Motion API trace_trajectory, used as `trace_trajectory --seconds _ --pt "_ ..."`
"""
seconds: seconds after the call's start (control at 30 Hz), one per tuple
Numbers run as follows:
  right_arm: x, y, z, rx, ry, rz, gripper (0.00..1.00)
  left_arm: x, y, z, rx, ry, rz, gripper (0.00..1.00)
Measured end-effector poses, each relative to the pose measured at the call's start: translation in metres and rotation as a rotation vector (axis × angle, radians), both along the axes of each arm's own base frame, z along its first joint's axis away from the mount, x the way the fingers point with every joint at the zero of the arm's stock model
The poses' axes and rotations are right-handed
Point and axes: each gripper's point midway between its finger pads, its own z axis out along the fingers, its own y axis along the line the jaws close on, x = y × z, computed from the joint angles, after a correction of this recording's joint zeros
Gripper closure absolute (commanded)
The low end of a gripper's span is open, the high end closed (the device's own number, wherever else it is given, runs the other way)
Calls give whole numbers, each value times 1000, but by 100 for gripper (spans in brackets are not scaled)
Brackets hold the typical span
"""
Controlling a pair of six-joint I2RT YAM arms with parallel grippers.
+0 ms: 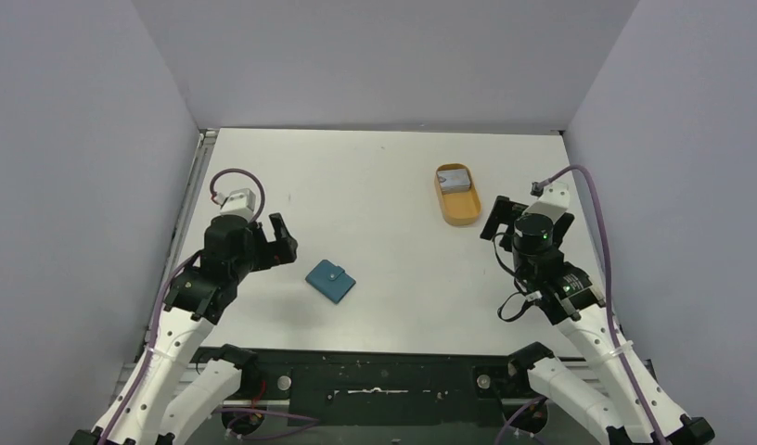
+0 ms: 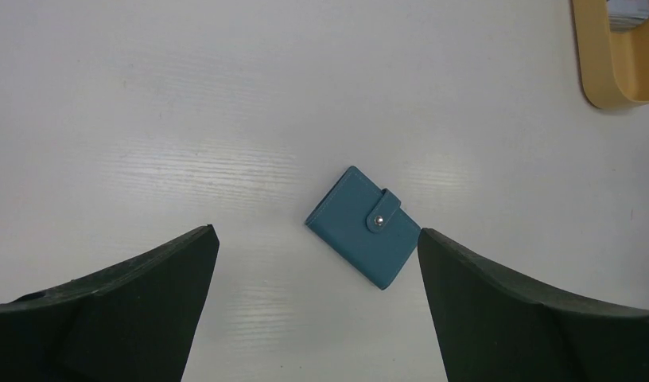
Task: Put the credit cards into the card holder
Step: Move the card holder to the center of the board.
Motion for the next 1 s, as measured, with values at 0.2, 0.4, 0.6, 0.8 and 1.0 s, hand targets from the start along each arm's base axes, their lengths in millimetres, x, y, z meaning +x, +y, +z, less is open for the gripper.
trace_trajectory --seconds 0.2,0.4,0.6,0.8,1.0 --pt "0 1 -5 -4 12 1 0 1 0 -3 5 14 3 3" --pt "-2 -5 -5 -20 14 -29 0 3 7 -2 9 8 53 3" --pt "-2 2 -9 -10 31 8 0 3 7 3 -9 -8 68 3" --pt "2 30 -21 24 99 151 0 2 5 1 -53 -2 93 4" --pt "0 71 -47 64 205 293 3 1 -12 -20 -105 106 58 13"
